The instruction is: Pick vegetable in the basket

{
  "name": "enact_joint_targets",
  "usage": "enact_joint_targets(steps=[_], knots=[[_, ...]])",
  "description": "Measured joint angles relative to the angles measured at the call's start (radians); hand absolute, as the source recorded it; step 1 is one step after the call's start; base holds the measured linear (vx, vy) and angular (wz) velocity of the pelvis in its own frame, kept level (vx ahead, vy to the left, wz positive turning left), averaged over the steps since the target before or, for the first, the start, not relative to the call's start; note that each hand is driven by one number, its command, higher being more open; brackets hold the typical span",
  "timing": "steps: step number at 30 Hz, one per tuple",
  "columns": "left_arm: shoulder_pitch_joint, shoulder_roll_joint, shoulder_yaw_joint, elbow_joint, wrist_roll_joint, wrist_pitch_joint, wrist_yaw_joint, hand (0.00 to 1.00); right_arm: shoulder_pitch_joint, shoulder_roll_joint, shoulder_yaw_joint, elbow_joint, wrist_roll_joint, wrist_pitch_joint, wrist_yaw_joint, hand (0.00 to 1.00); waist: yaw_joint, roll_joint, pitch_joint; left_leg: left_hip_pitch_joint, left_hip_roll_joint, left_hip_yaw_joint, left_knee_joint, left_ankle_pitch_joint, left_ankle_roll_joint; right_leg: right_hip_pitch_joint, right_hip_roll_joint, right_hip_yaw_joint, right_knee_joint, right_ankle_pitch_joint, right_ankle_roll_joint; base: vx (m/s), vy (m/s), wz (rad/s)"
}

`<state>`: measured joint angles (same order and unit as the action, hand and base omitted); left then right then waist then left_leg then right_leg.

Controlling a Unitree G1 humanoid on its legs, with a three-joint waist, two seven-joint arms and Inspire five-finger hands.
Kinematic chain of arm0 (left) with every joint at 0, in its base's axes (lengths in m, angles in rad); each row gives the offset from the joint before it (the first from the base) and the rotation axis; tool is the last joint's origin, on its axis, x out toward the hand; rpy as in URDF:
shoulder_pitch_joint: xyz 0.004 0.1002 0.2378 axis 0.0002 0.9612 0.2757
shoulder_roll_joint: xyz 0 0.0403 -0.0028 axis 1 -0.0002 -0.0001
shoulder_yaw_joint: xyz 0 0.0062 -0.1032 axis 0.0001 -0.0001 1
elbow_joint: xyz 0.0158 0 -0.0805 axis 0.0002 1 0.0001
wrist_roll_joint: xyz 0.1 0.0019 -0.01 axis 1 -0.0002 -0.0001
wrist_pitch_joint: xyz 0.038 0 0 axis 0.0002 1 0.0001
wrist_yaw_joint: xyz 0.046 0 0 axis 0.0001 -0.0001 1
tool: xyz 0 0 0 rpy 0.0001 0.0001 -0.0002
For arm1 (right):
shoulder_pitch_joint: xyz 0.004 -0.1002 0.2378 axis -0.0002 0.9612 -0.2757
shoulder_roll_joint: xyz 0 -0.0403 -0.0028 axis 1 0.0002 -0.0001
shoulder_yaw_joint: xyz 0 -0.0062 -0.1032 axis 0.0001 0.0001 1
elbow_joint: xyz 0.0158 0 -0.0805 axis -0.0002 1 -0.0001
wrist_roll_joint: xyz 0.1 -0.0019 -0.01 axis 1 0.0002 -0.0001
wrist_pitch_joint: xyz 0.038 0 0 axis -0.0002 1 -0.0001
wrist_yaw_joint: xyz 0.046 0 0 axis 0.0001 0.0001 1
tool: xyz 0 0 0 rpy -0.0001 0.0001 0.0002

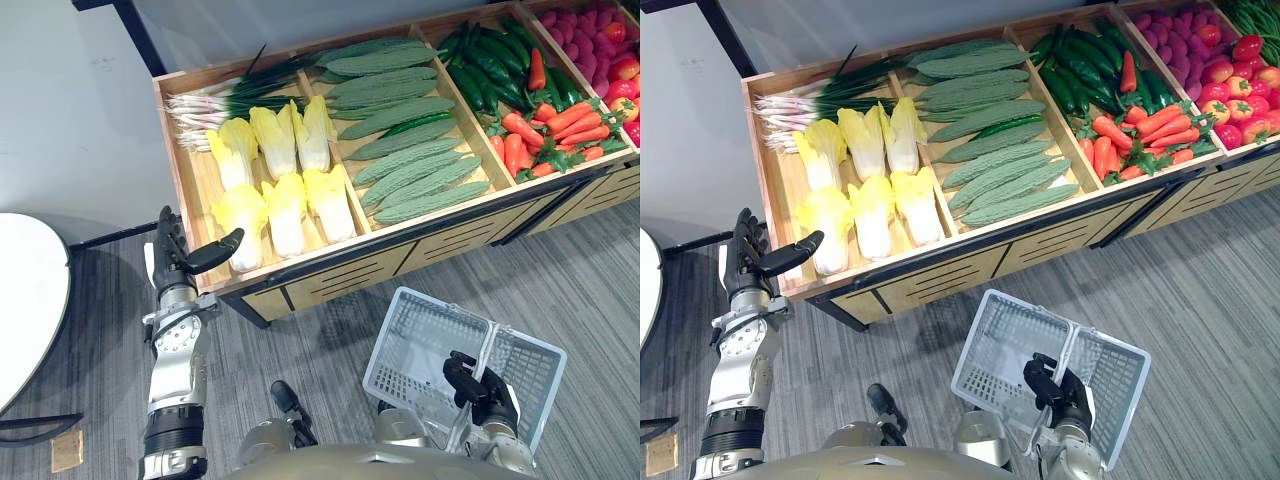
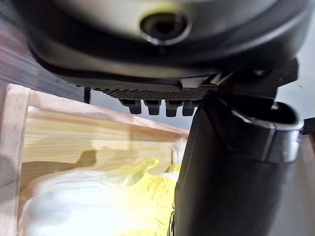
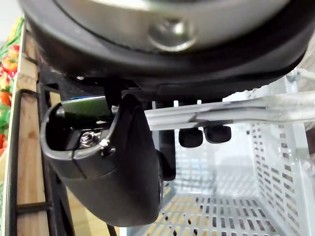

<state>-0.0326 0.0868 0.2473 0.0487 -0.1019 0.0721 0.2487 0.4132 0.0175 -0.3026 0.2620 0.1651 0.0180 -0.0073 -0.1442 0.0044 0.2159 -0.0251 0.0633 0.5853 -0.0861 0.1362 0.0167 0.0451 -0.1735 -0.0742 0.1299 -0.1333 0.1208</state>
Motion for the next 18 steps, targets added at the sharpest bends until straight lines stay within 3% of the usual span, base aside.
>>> enact_joint_targets(steps=[10, 18], knots=[[-0.006, 0.004, 0.025, 0.033, 0.072, 0.019, 0.006, 1.00, -0.003, -0.001, -0.001, -0.002, -0.001, 0.010, 0.004, 0.00, -0.001, 0.011, 0.025, -0.006, 0.017, 0.040, 0.000, -0.008, -0.014, -0.029, 0.015, 0.042, -0.007, 0.006, -0.002, 0.00, 0.003, -0.12], [-0.093, 0.082, 0.034, 0.160, 0.078, -0.033, 0.049, 1.00, -0.020, -0.014, 0.001, -0.002, 0.000, 0.014, 0.006, 0.00, 0.003, 0.025, 0.039, -0.043, 0.047, 0.070, 0.000, 0.007, -0.029, -0.098, 0.044, 0.079, 0.011, 0.008, -0.012, -0.02, -0.013, -0.14]])
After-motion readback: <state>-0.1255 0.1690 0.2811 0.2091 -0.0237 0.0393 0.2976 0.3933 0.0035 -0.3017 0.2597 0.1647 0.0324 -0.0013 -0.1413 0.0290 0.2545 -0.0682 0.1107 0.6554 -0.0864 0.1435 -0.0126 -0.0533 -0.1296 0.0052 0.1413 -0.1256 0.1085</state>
